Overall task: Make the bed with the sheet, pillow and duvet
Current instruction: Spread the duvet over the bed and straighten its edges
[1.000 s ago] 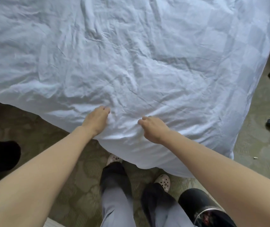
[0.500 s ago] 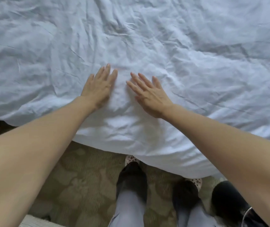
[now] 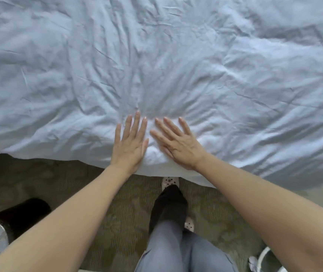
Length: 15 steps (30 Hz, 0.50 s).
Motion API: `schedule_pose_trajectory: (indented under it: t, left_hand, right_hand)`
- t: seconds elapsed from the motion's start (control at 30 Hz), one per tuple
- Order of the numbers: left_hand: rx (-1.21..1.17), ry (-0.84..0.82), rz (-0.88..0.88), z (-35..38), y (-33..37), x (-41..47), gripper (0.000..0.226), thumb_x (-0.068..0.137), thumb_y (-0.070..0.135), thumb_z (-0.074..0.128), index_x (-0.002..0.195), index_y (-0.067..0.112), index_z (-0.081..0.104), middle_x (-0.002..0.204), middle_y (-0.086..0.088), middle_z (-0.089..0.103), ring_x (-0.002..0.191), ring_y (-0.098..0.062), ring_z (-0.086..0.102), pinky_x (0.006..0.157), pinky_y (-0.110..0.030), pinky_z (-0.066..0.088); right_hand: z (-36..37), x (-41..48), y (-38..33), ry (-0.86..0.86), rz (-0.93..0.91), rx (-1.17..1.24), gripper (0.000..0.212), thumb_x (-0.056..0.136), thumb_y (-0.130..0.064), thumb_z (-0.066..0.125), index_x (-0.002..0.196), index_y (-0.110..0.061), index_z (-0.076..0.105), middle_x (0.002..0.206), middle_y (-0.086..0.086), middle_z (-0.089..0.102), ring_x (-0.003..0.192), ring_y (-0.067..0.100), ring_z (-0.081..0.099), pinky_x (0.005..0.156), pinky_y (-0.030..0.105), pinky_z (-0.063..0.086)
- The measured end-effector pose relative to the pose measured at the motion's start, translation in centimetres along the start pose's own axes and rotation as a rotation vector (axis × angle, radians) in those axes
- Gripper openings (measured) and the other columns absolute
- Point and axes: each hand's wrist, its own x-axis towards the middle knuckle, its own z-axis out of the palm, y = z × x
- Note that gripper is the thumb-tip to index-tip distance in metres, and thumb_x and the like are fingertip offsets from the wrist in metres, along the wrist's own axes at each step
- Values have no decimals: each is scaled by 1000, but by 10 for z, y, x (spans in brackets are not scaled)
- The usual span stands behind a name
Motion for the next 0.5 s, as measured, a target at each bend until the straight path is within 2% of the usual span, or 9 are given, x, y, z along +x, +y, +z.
schedule_pose_trajectory:
  t: [0.1, 0.17, 0.2, 0.23, 0.27, 0.3, 0.37, 0.43, 0.5]
  left_hand:
    - [7, -71, -23, 9, -5, -29, 53, 94, 35, -3, 140, 18, -24, 153, -2, -27, 140, -16, -24, 116, -35, -13]
    - [-32, -139, -59, 9, -9, -52, 55, 101, 26, 15, 149, 14, -8, 158, -9, -9, 147, -24, -1, 117, -36, 13]
    - [-47, -169, -80, 8, -10, -63, 52, 101, 21, 23, 150, 9, 8, 158, -13, 9, 143, -28, 20, 110, -36, 28]
    - [-47, -214, -108, 6, -12, -73, 45, 101, 17, 28, 144, 6, 26, 149, -16, 31, 131, -31, 40, 98, -37, 40]
    - [-37, -272, -135, 2, -13, -82, 35, 100, 16, 30, 132, 4, 39, 134, -16, 48, 115, -32, 52, 86, -37, 44]
    - [-23, -320, -152, -4, -14, -90, 30, 99, 15, 30, 121, 3, 47, 121, -16, 56, 105, -32, 56, 78, -36, 44]
    - [-13, -379, -159, -18, -17, -107, 27, 98, 13, 32, 108, 1, 54, 111, -16, 59, 101, -34, 57, 75, -35, 42]
    - [-71, -350, -169, -39, -23, -121, 23, 95, 11, 33, 94, 2, 55, 99, -16, 57, 92, -33, 56, 71, -34, 39]
    - [-184, -287, -189, -69, -29, -130, 20, 95, 10, 34, 81, 4, 47, 83, -10, 50, 78, -28, 49, 63, -31, 36]
  right_hand:
    - [0, -10, -19, 33, 14, 10, 51, 91, -28, 28, 138, -18, 47, 144, 9, 45, 132, 27, 45, 114, 46, 23]
    - [-8, -18, -29, -109, -53, 46, 49, 98, -21, 28, 147, -16, 30, 155, 9, 25, 143, 27, 26, 117, 44, 12]
    - [-15, -23, -33, -197, -80, 79, 48, 98, -20, 29, 146, -15, 30, 155, 10, 24, 143, 25, 23, 117, 41, 11]
    - [-22, -27, -39, -240, -87, 123, 45, 97, -18, 32, 141, -13, 39, 149, 12, 35, 138, 26, 32, 114, 39, 18]
    - [-30, -32, -46, -275, -75, 160, 40, 94, -16, 35, 130, -10, 50, 137, 14, 49, 127, 28, 45, 107, 37, 30]
    - [-40, -37, -53, -295, -40, 202, 35, 92, -15, 37, 120, -7, 57, 123, 15, 57, 116, 30, 53, 95, 35, 41]
    - [-57, -49, -69, -324, 40, 290, 26, 91, -11, 39, 103, -2, 59, 108, 17, 60, 101, 32, 56, 75, 31, 42]
    - [-78, -62, -84, -325, 91, 309, 17, 90, -5, 38, 91, -3, 55, 102, 18, 58, 94, 33, 55, 69, 30, 36]
    - [-107, -73, -98, -276, 142, 291, 14, 89, -1, 36, 85, -5, 49, 94, 17, 54, 85, 31, 52, 67, 32, 35]
